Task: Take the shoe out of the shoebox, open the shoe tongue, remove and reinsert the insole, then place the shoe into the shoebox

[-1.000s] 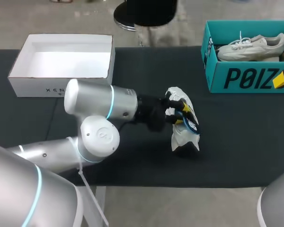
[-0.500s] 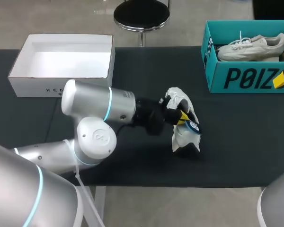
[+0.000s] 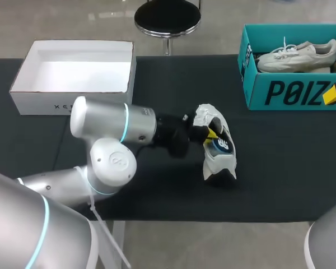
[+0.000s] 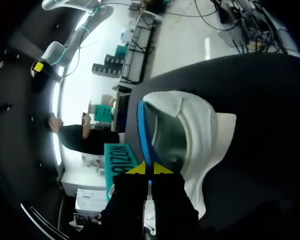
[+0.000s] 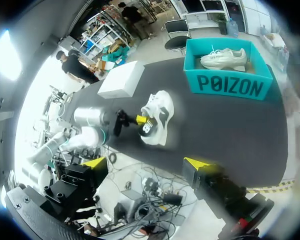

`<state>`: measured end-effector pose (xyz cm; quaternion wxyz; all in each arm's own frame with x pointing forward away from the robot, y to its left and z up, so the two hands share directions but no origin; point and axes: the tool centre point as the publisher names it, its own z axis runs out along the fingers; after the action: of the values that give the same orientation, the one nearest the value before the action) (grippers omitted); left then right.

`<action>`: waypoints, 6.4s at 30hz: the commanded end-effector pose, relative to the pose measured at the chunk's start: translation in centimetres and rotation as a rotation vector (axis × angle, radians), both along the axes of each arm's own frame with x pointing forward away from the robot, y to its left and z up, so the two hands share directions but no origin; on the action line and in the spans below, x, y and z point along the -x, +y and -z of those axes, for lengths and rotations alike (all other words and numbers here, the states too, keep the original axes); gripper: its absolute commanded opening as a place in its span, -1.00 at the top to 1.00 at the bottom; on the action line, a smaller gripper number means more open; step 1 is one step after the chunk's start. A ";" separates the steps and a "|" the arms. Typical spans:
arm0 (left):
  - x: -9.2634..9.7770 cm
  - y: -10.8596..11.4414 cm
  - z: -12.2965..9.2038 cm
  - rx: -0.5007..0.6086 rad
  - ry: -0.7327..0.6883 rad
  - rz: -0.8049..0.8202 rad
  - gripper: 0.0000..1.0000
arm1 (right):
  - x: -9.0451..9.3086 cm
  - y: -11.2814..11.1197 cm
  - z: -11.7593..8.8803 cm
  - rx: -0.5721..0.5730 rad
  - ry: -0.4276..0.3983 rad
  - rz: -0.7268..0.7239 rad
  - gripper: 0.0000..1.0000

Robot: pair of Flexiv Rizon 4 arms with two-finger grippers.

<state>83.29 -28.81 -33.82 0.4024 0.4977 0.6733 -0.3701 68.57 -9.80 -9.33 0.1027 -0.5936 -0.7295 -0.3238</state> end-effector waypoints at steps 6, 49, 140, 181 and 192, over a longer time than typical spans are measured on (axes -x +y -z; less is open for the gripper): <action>-1.8 -0.5 0.2 -0.026 -0.015 -0.018 1.00 | -0.2 0.0 0.0 0.003 0.004 -0.001 -1.00; 0.4 0.0 0.3 -0.045 0.007 0.033 1.00 | -0.2 0.0 0.0 0.003 0.004 -0.001 -1.00; 5.6 2.6 -3.0 -0.908 -0.011 0.338 1.00 | -0.2 0.0 0.0 0.003 0.004 -0.001 -1.00; 4.0 -2.6 5.6 -1.031 -0.003 0.361 1.00 | -0.2 0.0 0.0 0.003 0.004 -0.001 -1.00; 2.2 -2.8 3.1 -1.012 -0.041 0.335 1.00 | -0.2 0.0 0.0 0.003 0.004 -0.001 -1.00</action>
<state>81.49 -32.05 -37.88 0.0576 0.7370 0.6714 -0.0520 68.57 -9.80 -9.32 0.1028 -0.5936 -0.7296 -0.3236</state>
